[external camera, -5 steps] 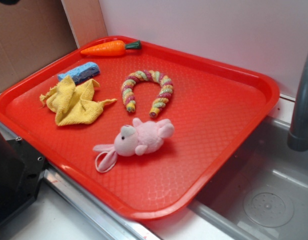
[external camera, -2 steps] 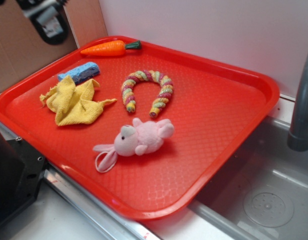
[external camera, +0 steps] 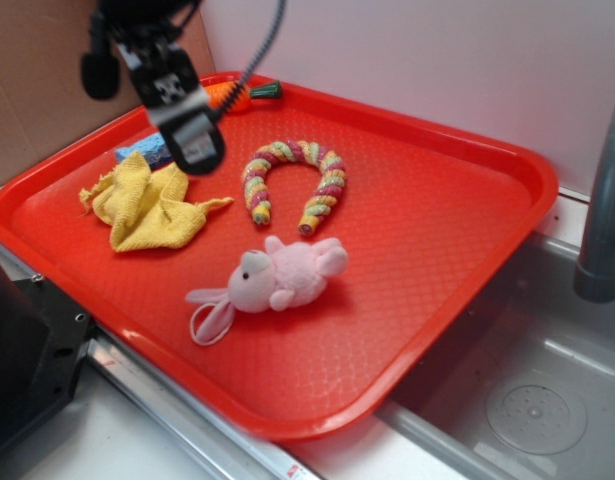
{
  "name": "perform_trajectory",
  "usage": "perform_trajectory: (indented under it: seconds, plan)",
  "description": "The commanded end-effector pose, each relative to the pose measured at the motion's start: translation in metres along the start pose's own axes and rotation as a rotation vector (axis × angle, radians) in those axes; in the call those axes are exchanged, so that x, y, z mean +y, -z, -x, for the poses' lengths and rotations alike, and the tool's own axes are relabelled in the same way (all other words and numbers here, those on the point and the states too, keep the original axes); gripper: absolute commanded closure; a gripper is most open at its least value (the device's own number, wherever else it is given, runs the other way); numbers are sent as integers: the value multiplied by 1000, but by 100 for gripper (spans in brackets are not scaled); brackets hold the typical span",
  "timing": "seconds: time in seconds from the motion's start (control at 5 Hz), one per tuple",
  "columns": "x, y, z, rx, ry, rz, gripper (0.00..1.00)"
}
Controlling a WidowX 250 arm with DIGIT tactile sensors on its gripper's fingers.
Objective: Grab the pink bunny.
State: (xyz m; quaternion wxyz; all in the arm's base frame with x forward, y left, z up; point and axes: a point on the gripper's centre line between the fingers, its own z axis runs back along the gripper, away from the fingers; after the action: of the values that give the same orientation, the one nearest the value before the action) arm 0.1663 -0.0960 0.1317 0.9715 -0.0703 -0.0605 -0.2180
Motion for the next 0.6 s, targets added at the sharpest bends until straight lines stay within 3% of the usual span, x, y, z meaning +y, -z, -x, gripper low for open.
perform_trajectory:
  seconds: [0.0, 0.4]
  plan:
    - [-15, 39, -2, 62, 29, -64, 0]
    - [-8, 81, 2, 147, 4, -107, 0]
